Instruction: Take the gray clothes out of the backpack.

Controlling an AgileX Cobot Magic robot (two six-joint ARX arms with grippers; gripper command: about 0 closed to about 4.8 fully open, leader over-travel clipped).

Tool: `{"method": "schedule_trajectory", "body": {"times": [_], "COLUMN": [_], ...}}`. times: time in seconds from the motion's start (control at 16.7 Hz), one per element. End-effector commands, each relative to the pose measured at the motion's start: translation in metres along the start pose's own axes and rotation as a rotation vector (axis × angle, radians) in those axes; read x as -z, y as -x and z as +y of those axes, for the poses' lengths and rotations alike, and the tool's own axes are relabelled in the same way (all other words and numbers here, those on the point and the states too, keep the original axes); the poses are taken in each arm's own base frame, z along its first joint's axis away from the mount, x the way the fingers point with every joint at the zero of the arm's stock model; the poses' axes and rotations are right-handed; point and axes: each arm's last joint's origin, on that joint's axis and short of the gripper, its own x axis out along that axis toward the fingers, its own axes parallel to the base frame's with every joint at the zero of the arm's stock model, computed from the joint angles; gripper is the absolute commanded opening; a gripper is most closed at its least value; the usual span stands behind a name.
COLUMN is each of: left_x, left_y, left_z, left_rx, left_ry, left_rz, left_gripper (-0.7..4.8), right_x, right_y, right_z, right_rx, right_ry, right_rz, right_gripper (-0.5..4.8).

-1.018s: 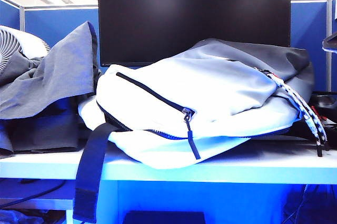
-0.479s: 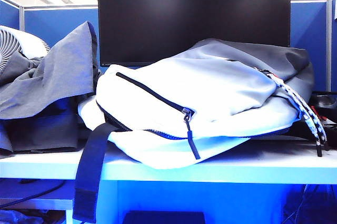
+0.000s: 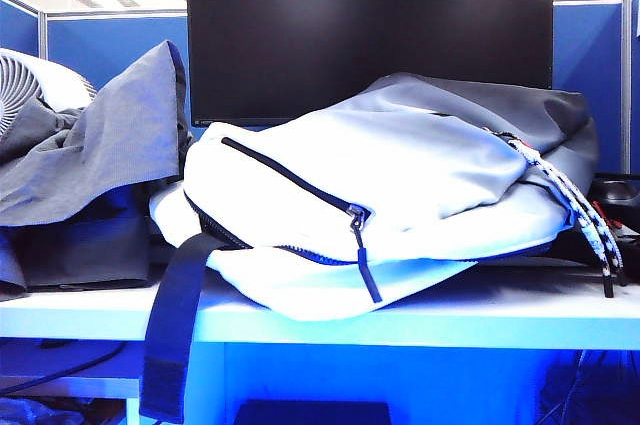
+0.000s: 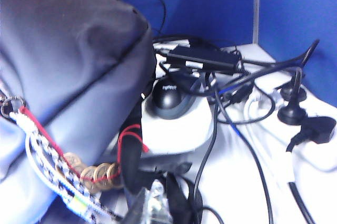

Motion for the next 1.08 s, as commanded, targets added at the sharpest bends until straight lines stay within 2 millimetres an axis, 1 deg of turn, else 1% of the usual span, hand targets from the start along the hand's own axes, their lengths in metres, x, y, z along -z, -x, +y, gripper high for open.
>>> {"method": "schedule_trajectory", "body": {"times": [0.06, 0.18, 0.54, 0.78, 1.08], "left_x": [-0.0011, -0.0011, -0.0011, -0.0011, -0.0011], "left_y": [0.0002, 0.0002, 0.0002, 0.0002, 0.0002], "left_z": [-0.0002, -0.0002, -0.0002, -0.0002, -0.0002], "left_rx": [0.003, 0.003, 0.003, 0.003, 0.003], "left_ry": [0.004, 0.004, 0.004, 0.004, 0.004], "left_rz": [-0.010, -0.010, -0.010, -0.010, -0.010], "left_gripper": [-0.05, -0.05, -0.05, -0.05, -0.05], "right_x": [-0.0033, -0.0040, -0.0044, -0.0006, -0.0004], "right_y": [-0.0002, 0.0000, 0.0001, -0.0001, -0.0001], "right_z": [0.0026, 0.0052, 0.0060, 0.0052, 0.0052], "right_rx": [-0.070, -0.113, -0.122, -0.114, -0.114], "right_ry": [0.023, 0.061, 0.056, 0.054, 0.054], "right_rz": [-0.048, -0.056, -0.060, -0.019, -0.018], "right_gripper": [-0.01, -0.01, -0.01, -0.01, -0.01]}}
